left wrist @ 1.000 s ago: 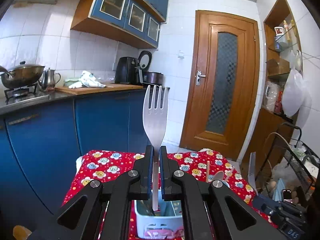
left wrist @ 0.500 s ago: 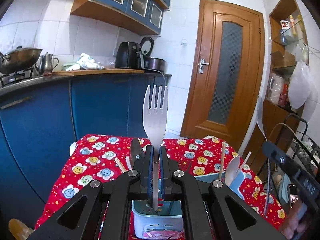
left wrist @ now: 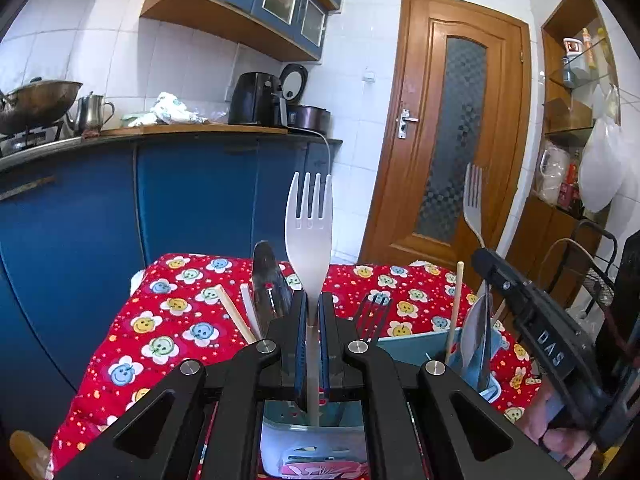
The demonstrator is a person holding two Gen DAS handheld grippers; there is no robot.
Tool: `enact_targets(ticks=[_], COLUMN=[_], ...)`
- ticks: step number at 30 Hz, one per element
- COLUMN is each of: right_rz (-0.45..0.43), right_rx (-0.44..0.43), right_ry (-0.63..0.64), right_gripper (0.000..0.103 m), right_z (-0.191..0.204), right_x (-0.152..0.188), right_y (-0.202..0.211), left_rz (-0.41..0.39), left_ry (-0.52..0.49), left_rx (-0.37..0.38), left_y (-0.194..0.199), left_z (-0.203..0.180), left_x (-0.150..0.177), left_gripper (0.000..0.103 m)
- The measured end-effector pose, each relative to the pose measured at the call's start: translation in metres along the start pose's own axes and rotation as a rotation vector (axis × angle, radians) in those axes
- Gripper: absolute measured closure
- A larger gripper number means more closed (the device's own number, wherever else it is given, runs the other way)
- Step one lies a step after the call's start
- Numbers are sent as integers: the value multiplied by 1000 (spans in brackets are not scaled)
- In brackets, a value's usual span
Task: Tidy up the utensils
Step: 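Lower the white fork and silver fork into the blue caddy and open both tools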
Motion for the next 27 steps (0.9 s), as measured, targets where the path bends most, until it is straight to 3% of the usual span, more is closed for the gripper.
enact_targets(ticks=[11,17,21,27], right_rz=[31,-6,-43,-28], right_rx=[13,-20,13,4], right_ry=[3,-82,-41,2], right_gripper=[98,97,97,97], right_z=[-5,-14,-8,8], right_x=[8,-7,-12,-4], right_y=[9,15,12,3], left_rz=[31,27,34,46], left_ry=[-2,-2,17,20], left_rx=[8,13,25,39], left_y=[-9,-8,-10,-14], left_z=[-2,-4,-1,2], left_x=[8,9,10,11], left_gripper=[97,97,97,97])
Point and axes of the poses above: each gripper's, at about its wrist camera, not at the fingertips, and y roughly against the way its jaws point, z to its left, x to its underside, the point moved 7 cm from there along -y, roughly the way its jaws point, and after that the axes turned 14 degrees about z, right-handed, at the moved point
